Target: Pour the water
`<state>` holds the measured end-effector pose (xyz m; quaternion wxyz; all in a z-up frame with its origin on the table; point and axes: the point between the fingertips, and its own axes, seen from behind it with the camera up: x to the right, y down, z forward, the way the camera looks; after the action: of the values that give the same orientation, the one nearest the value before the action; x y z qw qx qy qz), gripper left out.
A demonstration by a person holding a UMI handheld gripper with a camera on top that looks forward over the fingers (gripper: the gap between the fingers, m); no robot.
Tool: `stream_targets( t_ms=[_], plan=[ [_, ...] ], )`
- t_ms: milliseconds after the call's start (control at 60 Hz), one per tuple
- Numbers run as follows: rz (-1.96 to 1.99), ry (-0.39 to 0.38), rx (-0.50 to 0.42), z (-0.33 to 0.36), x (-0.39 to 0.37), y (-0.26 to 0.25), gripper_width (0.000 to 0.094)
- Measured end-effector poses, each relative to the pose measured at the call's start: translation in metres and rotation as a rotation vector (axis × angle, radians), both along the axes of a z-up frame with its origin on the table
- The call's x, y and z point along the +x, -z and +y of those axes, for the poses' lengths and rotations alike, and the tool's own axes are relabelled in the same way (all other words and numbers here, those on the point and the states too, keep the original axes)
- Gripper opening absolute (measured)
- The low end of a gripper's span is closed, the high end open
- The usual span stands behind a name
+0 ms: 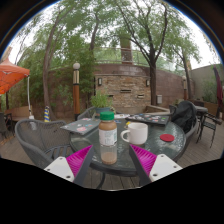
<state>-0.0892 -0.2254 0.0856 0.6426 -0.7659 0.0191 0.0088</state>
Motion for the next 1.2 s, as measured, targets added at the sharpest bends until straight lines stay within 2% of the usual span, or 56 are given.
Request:
stream_targets(
  t_ms=[200,233,267,350,450,467,500,583,617,750,817,917,1133,1200],
  plan=[
    [0.000,0.036,0.044,0.084,-0.012,0.007,0.0792],
    [-0.002,0.036,0.052,0.096,-0.012,0.009,0.0676],
    [-0.005,0.044,0.054,0.105,-0.011,0.016,0.0440],
    [-0.006,0.087,0.110,0.109,-0.013,0.014,0.0439],
    [-0.020,0.116,0.113,0.113,-0.005,0.014,0.0435],
    [-0.019,0.119,0.112,0.114,-0.006,0.018,0.0397],
    [-0.015,0.119,0.106,0.111,-0.004,0.017,0.0396],
    [-0.007,0.105,0.101,0.110,-0.006,0.016,0.0362],
    [-0.014,0.094,0.102,0.113,-0.007,0.017,0.0320],
    [-0.020,0.036,0.075,0.120,-0.023,0.013,0.0319],
    [0.041,0.035,0.107,0.131,-0.024,-0.005,0.0318],
    [0.307,0.006,0.124,0.156,-0.028,-0.027,0.0319],
    [1.323,-0.060,0.060,0.191,-0.015,-0.060,0.0317],
    [1.608,-0.057,0.048,0.201,-0.002,-0.060,0.0318]
  ],
)
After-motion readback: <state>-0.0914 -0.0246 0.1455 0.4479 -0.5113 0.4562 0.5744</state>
